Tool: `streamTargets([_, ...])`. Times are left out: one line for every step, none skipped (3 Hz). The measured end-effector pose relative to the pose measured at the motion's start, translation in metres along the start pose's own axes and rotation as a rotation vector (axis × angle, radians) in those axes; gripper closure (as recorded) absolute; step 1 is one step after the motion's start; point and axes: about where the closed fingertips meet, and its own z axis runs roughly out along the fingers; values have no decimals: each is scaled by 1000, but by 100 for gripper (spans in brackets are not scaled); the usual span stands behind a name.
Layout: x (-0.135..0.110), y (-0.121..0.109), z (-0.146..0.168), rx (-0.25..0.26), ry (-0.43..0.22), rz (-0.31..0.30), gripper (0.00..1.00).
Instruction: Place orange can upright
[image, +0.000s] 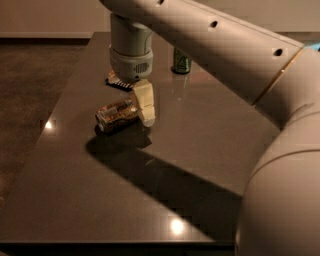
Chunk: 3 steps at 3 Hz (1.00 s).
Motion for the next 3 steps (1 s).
streamTargets([1, -2, 13, -20, 12, -2, 0])
streamTargets([1, 0, 19, -7, 21, 10, 0])
streamTargets([-1, 2, 25, 4, 25, 18, 0])
